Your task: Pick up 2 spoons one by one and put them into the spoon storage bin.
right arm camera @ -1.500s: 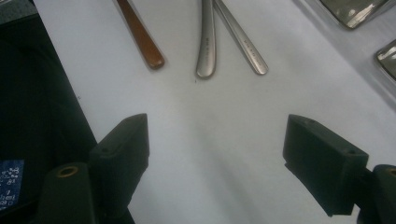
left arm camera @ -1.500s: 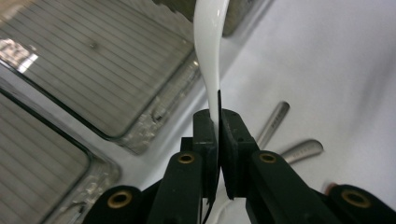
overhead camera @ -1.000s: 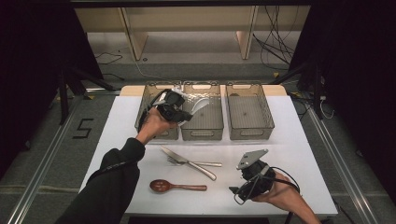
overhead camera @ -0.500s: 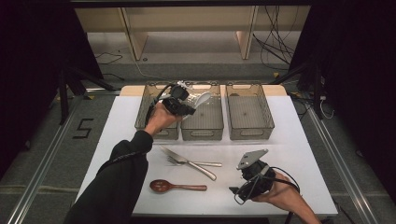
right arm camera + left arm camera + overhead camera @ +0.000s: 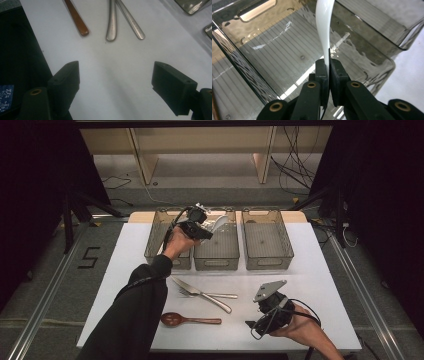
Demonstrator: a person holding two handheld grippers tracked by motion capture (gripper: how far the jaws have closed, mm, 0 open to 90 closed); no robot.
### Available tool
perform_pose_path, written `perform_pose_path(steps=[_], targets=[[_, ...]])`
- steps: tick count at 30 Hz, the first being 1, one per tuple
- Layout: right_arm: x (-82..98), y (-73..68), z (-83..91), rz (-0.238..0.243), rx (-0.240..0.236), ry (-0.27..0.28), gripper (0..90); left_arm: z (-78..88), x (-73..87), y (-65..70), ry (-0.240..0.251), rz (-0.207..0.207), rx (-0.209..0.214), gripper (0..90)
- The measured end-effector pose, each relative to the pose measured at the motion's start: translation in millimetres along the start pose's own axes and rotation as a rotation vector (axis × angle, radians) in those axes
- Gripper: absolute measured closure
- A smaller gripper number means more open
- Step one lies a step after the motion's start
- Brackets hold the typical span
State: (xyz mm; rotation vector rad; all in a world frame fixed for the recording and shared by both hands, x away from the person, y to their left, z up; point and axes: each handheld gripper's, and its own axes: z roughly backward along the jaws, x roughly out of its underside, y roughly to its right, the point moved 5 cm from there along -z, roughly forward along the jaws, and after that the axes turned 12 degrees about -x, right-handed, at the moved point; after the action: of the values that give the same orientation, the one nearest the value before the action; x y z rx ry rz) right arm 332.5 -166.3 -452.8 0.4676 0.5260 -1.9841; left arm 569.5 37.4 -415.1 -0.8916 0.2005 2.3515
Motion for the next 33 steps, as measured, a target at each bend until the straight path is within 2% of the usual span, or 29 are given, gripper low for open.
perform_pose_path(steps=[18, 24, 25, 27, 30, 33], targets=[[0.4, -0.4, -0.4, -0.001, -0.001, -0.007, 23.6, -20.2, 10.9, 3.4, -0.058, 0.030, 0.010, 84.6], [0.4, -0.5, -0.7, 0.001, -0.004, -0.007, 23.7, -27.3, 16.6, 6.1, -0.103, 0.029, 0.020, 83.5], [0.3, -0.6, -0.8, 0.001, -0.004, -0.007, 23.7, -27.9, 16.9, 6.2, -0.098, 0.030, 0.018, 81.9], [0.3, -1.0, -0.8, 0.000, -0.005, -0.006, 23.7, -27.0, 16.3, 6.6, -0.093, 0.047, 0.024, 72.9], [0.4, -0.8, -0.5, -0.002, -0.004, -0.007, 23.7, -22.7, 16.2, 10.3, -0.106, 0.013, 0.030, 61.8], [0.4, -0.6, -0.5, -0.003, -0.003, -0.006, 23.7, -13.0, 14.2, 13.5, -0.098, 0.011, 0.060, 50.4]])
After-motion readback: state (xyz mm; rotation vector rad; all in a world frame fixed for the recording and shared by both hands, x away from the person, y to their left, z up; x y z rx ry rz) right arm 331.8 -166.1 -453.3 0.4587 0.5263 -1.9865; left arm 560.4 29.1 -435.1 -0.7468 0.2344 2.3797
